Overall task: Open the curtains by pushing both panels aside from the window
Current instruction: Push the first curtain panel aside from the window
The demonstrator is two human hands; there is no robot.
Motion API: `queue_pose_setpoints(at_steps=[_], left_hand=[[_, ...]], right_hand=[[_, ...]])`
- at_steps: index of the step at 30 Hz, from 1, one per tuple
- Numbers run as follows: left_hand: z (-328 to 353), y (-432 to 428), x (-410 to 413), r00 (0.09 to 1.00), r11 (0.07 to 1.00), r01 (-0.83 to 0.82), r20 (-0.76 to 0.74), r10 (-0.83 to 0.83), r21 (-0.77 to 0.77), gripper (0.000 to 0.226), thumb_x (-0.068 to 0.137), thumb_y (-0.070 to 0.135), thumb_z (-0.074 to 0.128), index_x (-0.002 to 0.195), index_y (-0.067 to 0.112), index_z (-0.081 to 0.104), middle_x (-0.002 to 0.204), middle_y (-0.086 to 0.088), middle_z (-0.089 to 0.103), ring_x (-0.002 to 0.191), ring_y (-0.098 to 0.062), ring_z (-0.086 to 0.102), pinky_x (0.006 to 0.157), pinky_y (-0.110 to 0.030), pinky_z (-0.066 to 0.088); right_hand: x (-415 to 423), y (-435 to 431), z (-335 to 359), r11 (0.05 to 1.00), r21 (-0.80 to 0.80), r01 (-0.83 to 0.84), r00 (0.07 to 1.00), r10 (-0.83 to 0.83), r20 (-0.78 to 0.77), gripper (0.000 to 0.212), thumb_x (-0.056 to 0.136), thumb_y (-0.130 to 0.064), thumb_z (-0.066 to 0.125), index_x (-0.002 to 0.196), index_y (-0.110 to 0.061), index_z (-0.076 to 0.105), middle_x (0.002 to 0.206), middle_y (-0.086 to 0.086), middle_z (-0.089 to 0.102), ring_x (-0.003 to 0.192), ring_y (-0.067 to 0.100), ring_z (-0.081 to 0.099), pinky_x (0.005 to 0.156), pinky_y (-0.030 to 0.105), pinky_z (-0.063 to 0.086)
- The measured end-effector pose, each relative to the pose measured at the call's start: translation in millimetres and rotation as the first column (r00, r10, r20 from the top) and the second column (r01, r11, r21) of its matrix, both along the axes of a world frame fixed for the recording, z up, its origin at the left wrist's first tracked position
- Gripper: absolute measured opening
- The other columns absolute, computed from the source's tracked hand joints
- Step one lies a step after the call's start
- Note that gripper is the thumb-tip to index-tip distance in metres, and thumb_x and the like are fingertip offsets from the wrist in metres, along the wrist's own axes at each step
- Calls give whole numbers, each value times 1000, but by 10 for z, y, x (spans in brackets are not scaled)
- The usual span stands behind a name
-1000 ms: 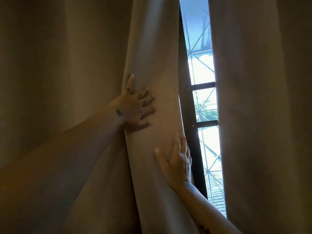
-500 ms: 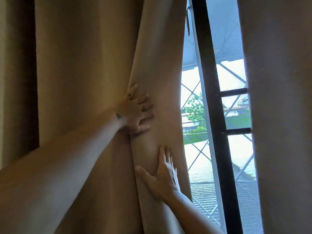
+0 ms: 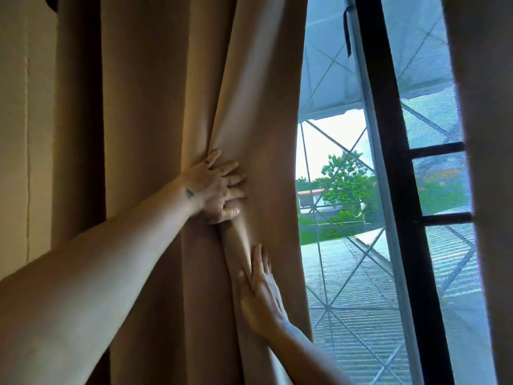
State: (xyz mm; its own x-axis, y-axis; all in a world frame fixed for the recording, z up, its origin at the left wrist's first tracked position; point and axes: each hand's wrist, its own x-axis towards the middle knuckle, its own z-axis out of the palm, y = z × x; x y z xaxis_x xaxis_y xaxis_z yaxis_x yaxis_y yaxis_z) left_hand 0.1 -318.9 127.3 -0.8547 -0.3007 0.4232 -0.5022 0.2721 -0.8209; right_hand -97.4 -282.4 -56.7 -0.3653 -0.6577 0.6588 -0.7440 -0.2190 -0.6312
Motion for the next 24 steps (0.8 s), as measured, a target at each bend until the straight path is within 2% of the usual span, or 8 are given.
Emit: queue_pose_setpoints(at_steps=[2, 16, 18, 21, 24], left_hand=[[20, 3, 44, 999, 999, -26, 34, 25, 33, 56, 93, 52, 27, 145, 32, 23, 160, 3, 13, 148, -20, 1, 118, -54, -5], [21, -653, 657, 998, 997, -26, -53, 30, 76, 57, 93, 54, 24, 145, 31, 22, 160, 4, 12, 148, -17, -1, 118, -47, -9], [16, -750, 719, 997, 995, -50, -57, 55, 91, 57, 93, 54, 23, 145, 31, 22, 160, 4, 12, 148, -17, -1, 118, -46, -9], [25, -950, 828, 993, 992, -91, -71, 97, 86, 57, 93, 54, 22, 145, 31, 23, 160, 5, 12, 148, -16, 0, 118, -46, -9], [35, -1147, 967, 983, 984, -152, -88, 160, 92, 57, 93, 54, 22, 145, 31, 23, 159, 6, 11, 147, -15, -1, 118, -45, -9]], right_hand=[[69, -90, 0, 1000, 5, -3, 1000, 3, 1, 63, 96, -34, 30, 147, -13, -1, 159, 9, 0, 146, 19, -6, 119, 40, 14], [686, -615, 44, 995, -4, -100, 995, 100, -7, 57, 98, -25, 28, 147, -14, 1, 159, 4, -2, 146, 14, -6, 119, 46, 11], [753, -723, 50, 993, 8, -114, 993, 114, -10, 57, 97, -29, 25, 147, -15, 1, 159, 4, -2, 146, 14, -6, 119, 47, 11], [868, -940, 87, 991, 27, -128, 992, 128, -17, 68, 85, -41, 15, 147, -16, 1, 160, 3, -2, 146, 14, -5, 119, 46, 12], [960, -1192, 109, 981, 26, -191, 981, 192, -32, 59, 94, -35, 20, 147, -17, 1, 160, 2, -1, 146, 14, -5, 119, 46, 12]])
